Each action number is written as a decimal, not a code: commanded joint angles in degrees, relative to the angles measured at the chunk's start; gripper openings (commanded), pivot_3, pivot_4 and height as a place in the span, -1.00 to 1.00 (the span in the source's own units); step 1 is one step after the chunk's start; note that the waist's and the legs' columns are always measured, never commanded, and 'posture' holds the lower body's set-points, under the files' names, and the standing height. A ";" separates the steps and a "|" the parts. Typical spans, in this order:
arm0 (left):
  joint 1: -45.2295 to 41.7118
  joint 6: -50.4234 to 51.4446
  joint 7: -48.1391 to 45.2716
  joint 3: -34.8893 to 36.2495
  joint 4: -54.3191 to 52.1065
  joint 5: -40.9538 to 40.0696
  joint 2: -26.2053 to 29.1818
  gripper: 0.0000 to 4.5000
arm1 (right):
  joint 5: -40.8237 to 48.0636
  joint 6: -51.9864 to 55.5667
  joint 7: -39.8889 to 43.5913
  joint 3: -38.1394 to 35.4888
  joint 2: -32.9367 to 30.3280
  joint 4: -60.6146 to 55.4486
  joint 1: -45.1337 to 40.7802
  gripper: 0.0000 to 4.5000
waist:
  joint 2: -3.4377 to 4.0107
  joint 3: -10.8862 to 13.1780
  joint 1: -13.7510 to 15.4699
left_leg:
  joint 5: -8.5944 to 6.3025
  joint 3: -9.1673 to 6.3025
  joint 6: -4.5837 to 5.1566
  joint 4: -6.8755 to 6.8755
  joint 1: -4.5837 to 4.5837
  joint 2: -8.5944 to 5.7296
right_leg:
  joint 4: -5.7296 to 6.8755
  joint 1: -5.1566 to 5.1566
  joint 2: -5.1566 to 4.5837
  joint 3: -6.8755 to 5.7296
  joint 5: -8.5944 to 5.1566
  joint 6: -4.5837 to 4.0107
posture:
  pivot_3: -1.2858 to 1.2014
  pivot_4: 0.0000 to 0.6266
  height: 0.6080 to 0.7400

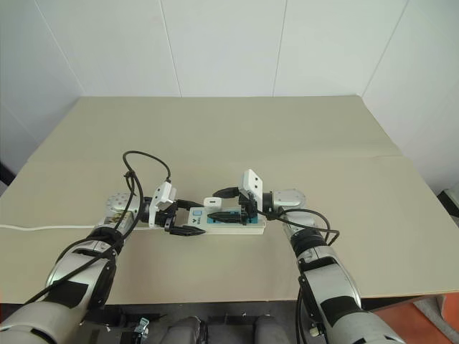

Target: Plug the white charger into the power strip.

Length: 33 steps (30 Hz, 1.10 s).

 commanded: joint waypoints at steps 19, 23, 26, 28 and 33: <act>2.57 15.76 -1.06 -2.88 -17.85 -21.34 10.46 0.99 | 5.24 4.12 5.45 -4.13 -9.91 -16.14 5.88 1.00 | -0.01 0.25 -0.49 | 0.00 -0.24 0.00 -0.02 -0.52 0.05 | -0.06 -0.48 0.01 0.00 0.00 0.00 | 0.03 -0.52 1.00; 7.23 19.10 -1.06 -6.40 -26.77 -27.82 25.54 0.99 | 9.32 9.85 9.34 -8.91 -23.72 -29.77 10.51 1.00 | 0.19 0.47 -0.91 | 0.01 -0.34 -0.01 0.00 -1.16 0.03 | 0.25 -1.22 -0.01 0.12 0.01 -0.01 | 0.03 -0.52 1.00; 9.57 15.30 -1.06 -8.85 -27.18 -27.93 33.95 0.99 | 10.08 12.37 12.86 -10.82 -33.96 -36.37 14.22 1.00 | 0.39 0.75 -0.85 | 0.00 -0.22 0.00 -0.17 -1.17 0.04 | 0.10 -1.28 -0.07 0.20 0.01 -0.01 | 0.03 -0.52 1.00; 10.51 13.38 -1.06 -8.83 -25.73 -27.35 38.91 0.99 | 11.64 16.85 14.96 -13.34 -41.65 -40.13 17.15 1.00 | 0.40 0.80 -0.66 | -0.01 -0.19 0.01 -0.32 -1.11 0.05 | -0.09 -1.28 -0.03 0.18 0.00 0.00 | 0.03 -0.52 1.00; 11.66 13.18 -1.06 -8.86 -25.04 -29.33 43.82 0.99 | 14.22 20.06 15.49 -17.52 -50.62 -44.20 22.56 1.00 | 0.38 0.89 -0.49 | 0.01 0.16 0.00 -0.36 -0.99 0.07 | -0.26 -1.21 -0.01 0.17 -0.01 -0.02 | 0.03 -0.52 1.00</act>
